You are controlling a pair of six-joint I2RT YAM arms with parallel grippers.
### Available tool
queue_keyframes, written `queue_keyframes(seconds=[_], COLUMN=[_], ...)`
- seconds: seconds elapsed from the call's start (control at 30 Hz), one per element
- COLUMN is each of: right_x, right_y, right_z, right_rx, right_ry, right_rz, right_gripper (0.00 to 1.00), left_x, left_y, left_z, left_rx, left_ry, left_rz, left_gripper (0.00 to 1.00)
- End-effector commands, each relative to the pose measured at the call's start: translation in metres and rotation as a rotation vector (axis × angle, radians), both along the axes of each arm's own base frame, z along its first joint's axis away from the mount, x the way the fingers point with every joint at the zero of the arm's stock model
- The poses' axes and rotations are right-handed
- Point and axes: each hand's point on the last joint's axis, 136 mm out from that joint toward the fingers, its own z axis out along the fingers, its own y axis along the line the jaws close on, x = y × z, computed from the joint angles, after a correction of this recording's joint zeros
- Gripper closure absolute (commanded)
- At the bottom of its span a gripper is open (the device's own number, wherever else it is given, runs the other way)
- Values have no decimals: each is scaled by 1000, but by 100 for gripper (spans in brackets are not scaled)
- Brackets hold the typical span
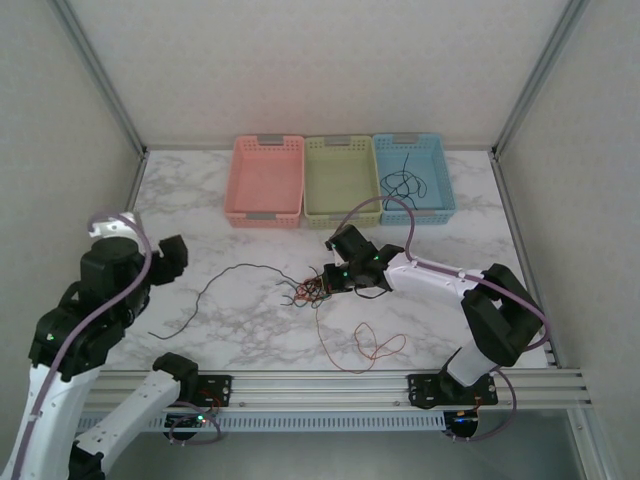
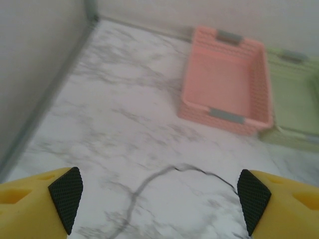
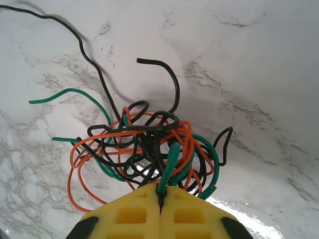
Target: Untangle the cables
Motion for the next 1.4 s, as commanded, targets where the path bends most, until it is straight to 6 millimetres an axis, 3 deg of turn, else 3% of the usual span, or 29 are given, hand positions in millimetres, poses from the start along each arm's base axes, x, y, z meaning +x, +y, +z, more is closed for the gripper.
queue_keyframes(seconds=[0.0, 0.07, 0.3, 0.53, 0.73, 0.87, 1.03, 1.37], right_x=[2, 2, 1, 1, -1, -3, -3, -5], right_y=[-5, -5, -7, -7, -8, -7, -7, -6], right_z=[2, 4, 3, 0, -1, -3, -3, -6], right_rx=[-4, -1, -8, -9, -12, -7, -1, -3], right_ry=[-15, -15, -18, -12, -7, 6, 10, 23], right_rz=[-11, -12, -13, -17, -12, -12, -16, -7], right_gripper=[100, 100, 100, 100, 100, 100, 100, 100], left_x=[12, 18, 25, 32, 44, 51, 53, 63], left_y=[-101, -126, -159, -177, -187, -180, -187, -191], left_z=[-45, -76, -171, -227, -247, -256, -270, -281], left_rx=[-368, -452, -417, -391, -371, -305, -313, -308], left_ry=[162, 241, 412, 479, 494, 492, 525, 514], left_rz=[-355, -395, -376, -352, -344, -303, -311, -299], left_gripper=[23, 28, 30, 31, 37, 44, 49, 64])
